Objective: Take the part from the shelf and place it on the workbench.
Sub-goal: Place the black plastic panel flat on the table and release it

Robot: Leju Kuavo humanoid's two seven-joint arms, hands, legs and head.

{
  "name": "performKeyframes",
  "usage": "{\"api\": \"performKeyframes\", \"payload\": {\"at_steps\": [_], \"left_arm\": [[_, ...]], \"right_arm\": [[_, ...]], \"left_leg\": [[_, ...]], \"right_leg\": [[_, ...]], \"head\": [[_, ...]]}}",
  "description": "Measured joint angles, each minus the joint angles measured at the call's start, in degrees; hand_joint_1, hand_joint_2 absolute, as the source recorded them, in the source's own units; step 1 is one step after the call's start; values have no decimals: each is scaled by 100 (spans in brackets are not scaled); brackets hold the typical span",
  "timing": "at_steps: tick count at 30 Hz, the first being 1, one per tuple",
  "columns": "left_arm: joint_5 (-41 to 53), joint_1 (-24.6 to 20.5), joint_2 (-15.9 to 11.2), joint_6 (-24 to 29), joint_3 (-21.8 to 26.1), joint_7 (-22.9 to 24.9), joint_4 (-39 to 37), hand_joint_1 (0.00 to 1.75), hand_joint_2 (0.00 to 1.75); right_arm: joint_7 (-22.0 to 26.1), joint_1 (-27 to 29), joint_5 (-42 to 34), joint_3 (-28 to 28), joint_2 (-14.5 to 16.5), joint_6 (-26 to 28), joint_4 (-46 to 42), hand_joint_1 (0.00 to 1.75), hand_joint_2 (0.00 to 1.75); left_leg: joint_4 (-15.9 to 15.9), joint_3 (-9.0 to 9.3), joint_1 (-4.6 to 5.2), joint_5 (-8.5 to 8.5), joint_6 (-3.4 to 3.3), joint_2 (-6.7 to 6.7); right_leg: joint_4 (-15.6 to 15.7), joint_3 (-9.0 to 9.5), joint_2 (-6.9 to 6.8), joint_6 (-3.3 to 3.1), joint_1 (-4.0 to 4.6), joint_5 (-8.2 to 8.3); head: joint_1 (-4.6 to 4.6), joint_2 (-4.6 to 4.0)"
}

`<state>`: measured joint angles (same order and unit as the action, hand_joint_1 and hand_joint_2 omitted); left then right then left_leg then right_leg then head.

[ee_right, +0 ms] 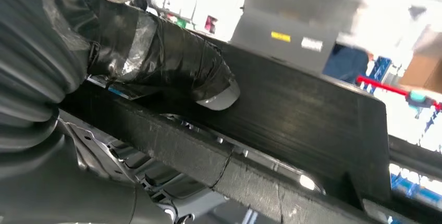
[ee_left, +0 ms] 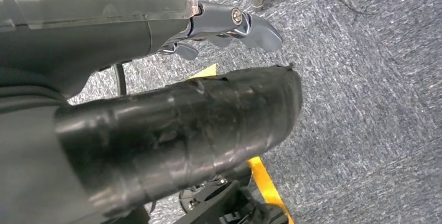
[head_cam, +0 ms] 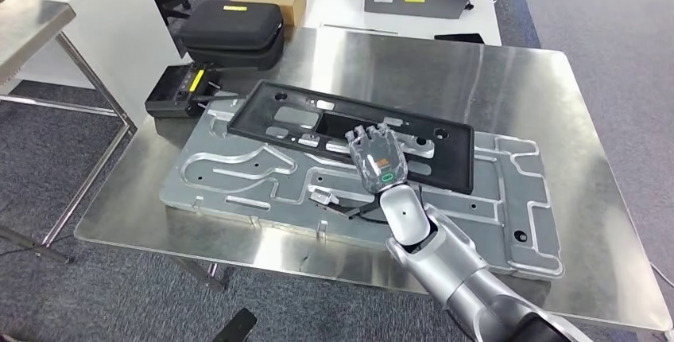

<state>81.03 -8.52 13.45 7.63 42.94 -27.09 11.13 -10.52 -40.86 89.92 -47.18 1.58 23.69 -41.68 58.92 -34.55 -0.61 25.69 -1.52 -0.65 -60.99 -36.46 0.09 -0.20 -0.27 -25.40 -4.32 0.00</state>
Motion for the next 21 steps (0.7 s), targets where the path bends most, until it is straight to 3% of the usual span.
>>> {"api": "performKeyframes", "payload": {"at_steps": [2, 5, 7, 9, 10, 11, 12, 14, 16, 18, 21], "left_arm": [[-3, -1, 4, -3, -10, 2, 0, 0, 0], [-5, -1, 7, -3, -13, 4, 0, 0, 0], [-10, -10, 6, 1, -16, 10, 0, 0, 0], [-19, -8, 4, 1, -21, 20, 0, 0, 0], [-22, -1, 3, -3, -22, 21, 0, 0, 0], [-26, 8, 3, -8, -23, 15, 0, 0, 0], [-34, 14, 1, -14, -23, 6, 0, 0, 0], [-62, 16, -4, -15, -23, -10, 0, 0, 0], [-99, 11, -5, -6, -31, -16, 0, 0, 0], [-138, 20, -7, 16, -44, -19, 0, 0, 0], [-215, 34, -8, 64, -49, -21, 1, 0, 0]], "right_arm": [[-2, -22, 0, -20, 59, 2, 178, 175, 175], [-4, -58, -4, -41, 132, -44, 415, 175, 175], [-3, -92, -10, -48, 185, -113, 544, 175, 175], [6, -103, -19, -61, 222, -184, 696, 175, 175], [10, -90, -26, -68, 232, -212, 787, 173, 175], [10, -69, -39, -72, 236, -231, 876, 140, 175], [5, -48, -57, -73, 237, -240, 957, 96, 175], [-7, -33, -108, -73, 235, -260, 1086, 10, 175], [-10, -53, -170, -73, 224, -261, 1193, 0, 87], [-27, -66, -212, -60, 185, -162, 1242, 0, 0], [-42, -66, -193, 15, 17, 8, 1152, 0, 0]], "left_leg": [[-1, -20, 4, 1, 53, 6], [94, -51, -1, 98, 144, 21], [564, -259, -13, 358, 196, 29], [1289, -627, -23, 654, 229, 30], [1522, -761, -28, 694, 240, 30], [1562, -804, -36, 627, 247, 31], [1374, -734, -47, 454, 251, 32], [646, -398, -64, 56, 249, 30], [129, -152, -55, -82, 217, 22], [26, -100, -38, -50, 157, 17], [-22, -53, -56, -73, 35, 25]], "right_leg": [[106, 33, 4, -26, 39, -15], [179, 80, 8, -100, -10, 7], [211, 112, 7, -144, -29, 10], [208, 123, 3, -176, -26, -3], [207, 129, 3, -181, -26, -9], [204, 136, 5, -178, -27, -17], [198, 145, 10, -168, -32, -27], [172, 161, 27, -127, -39, -63], [137, 153, 45, -68, -23, -91], [146, 155, 58, -9, -6, -91], [-27, 97, 53, 80, -27, -237]], "head": [[1, 0], [1, -1], [2, -1], [2, 0], [3, 0], [2, 0], [3, 0], [2, -1], [1, -1], [-1, 0], [-2, 0]]}}
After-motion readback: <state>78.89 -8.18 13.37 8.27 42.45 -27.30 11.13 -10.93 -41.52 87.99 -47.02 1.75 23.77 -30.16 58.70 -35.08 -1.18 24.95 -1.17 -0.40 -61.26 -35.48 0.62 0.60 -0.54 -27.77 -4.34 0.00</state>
